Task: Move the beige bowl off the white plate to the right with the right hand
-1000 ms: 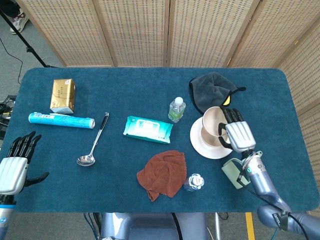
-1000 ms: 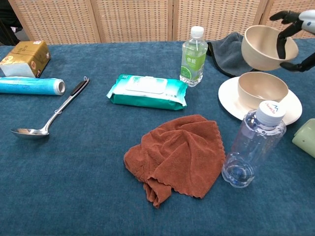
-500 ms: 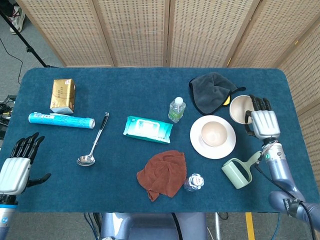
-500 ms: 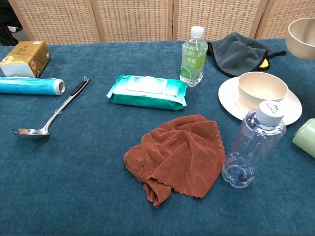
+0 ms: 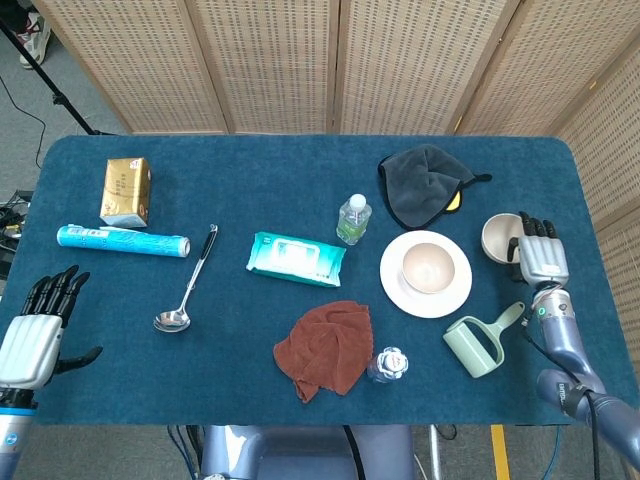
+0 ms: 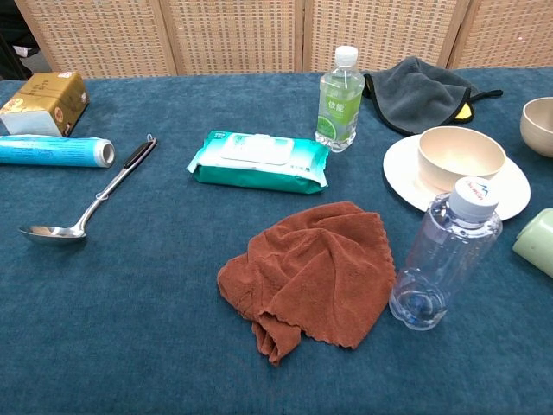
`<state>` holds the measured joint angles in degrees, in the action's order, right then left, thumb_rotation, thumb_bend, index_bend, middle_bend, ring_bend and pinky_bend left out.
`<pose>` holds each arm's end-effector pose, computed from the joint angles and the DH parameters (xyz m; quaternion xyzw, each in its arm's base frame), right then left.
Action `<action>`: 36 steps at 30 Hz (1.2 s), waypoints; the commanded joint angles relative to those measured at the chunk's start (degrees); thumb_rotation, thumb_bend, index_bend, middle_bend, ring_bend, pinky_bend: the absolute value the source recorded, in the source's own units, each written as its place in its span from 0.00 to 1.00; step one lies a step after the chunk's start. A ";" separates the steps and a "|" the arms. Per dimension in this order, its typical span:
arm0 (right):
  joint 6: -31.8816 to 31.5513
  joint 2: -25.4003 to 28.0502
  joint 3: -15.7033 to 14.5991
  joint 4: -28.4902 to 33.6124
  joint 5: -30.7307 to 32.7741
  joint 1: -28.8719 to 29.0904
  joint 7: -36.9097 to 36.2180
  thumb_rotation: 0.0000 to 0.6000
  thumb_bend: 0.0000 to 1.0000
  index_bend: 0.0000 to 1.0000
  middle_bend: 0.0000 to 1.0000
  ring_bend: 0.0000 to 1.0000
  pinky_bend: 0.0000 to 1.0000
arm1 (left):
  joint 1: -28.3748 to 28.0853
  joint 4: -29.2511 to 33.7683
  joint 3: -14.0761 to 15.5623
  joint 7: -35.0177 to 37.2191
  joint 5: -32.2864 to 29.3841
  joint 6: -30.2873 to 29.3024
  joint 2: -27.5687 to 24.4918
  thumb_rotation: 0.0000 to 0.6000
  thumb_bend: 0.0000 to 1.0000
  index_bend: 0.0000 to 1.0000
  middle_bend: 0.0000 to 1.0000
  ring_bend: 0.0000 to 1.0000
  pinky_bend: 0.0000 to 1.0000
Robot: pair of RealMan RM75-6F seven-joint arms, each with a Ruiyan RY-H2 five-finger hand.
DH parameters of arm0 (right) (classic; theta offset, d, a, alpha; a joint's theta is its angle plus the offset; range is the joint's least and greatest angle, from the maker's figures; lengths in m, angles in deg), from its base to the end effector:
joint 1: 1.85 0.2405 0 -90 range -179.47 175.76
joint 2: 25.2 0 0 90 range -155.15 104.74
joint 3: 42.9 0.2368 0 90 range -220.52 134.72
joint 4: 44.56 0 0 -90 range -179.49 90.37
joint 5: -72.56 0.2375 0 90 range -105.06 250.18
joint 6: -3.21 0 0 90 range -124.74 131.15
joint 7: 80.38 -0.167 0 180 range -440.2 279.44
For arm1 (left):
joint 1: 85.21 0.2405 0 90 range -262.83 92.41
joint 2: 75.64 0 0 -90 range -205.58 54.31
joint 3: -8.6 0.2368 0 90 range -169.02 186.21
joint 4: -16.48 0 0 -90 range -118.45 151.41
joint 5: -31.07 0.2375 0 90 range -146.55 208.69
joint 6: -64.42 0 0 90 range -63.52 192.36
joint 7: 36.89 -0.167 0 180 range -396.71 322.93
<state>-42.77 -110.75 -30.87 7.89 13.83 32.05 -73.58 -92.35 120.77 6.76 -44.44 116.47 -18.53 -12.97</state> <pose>-0.3449 -0.4135 0.0645 0.6173 -0.4300 0.2379 0.6144 -0.2553 0.2066 0.1057 -0.6087 -0.4076 -0.3976 0.5525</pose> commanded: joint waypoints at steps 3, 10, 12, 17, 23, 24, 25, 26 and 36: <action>1.47 -1.01 -0.43 -1.77 -1.17 -0.11 -2.59 1.00 0.34 0.47 0.00 0.00 0.00 | -0.03 0.00 0.03 0.00 -0.01 0.11 0.02 1.00 0.12 0.00 0.00 0.00 0.00; 1.06 0.84 -0.55 0.72 -1.93 -0.93 -3.12 1.00 0.16 0.28 0.00 0.00 0.00 | -0.05 0.35 0.05 -0.05 -0.07 0.22 -0.14 1.00 0.12 0.00 0.00 0.00 0.00; -0.17 1.97 -0.62 2.62 -2.42 -1.40 -2.65 1.00 0.16 0.27 0.00 0.00 0.00 | 0.00 0.21 0.05 0.19 -0.05 0.14 -0.23 1.00 0.12 0.00 0.00 0.00 0.00; -6.14 6.87 -0.48 11.62 -4.49 -3.56 -1.30 1.00 0.14 0.27 0.00 0.00 0.00 | 0.24 0.39 0.28 0.84 0.63 -0.28 -0.54 1.00 0.12 0.00 0.00 0.00 0.00; -17.08 13.51 -1.91 23.73 -11.58 -8.27 -2.17 1.00 0.00 0.19 0.00 0.00 0.00 | 0.73 0.13 0.49 1.22 1.57 -1.35 -0.62 1.00 0.12 0.00 0.00 0.00 0.00; -19.38 14.25 -2.46 25.10 -13.40 -9.27 -2.52 1.00 0.00 0.16 0.00 0.00 0.00 | 0.94 0.04 0.56 1.06 1.90 -1.82 -0.57 1.00 0.12 0.00 0.00 0.00 0.00; -20.85 14.59 -2.85 25.80 -14.58 -9.93 -2.89 1.00 0.00 0.13 0.00 0.00 0.00 | 1.09 -0.01 0.61 0.90 2.12 -2.15 -0.50 1.00 0.12 0.00 0.00 0.00 0.00; -22.99 14.90 -3.39 26.56 -16.34 -10.85 -3.58 1.00 0.00 0.11 0.00 0.00 0.00 | 1.33 -0.06 0.71 0.61 2.48 -2.65 -0.38 1.00 0.12 0.00 0.00 0.00 0.00; -34.87 12.64 -8.54 24.95 -25.67 -18.00 -11.39 1.00 0.00 0.04 0.00 0.00 0.00 | 1.98 -0.79 1.67 -1.06 4.35 -3.48 0.13 1.00 0.11 0.00 0.00 0.00 0.00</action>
<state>-76.12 -97.45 -38.33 33.34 -10.65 15.45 -83.81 -90.46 119.99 8.35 -45.61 120.60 -21.82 -12.90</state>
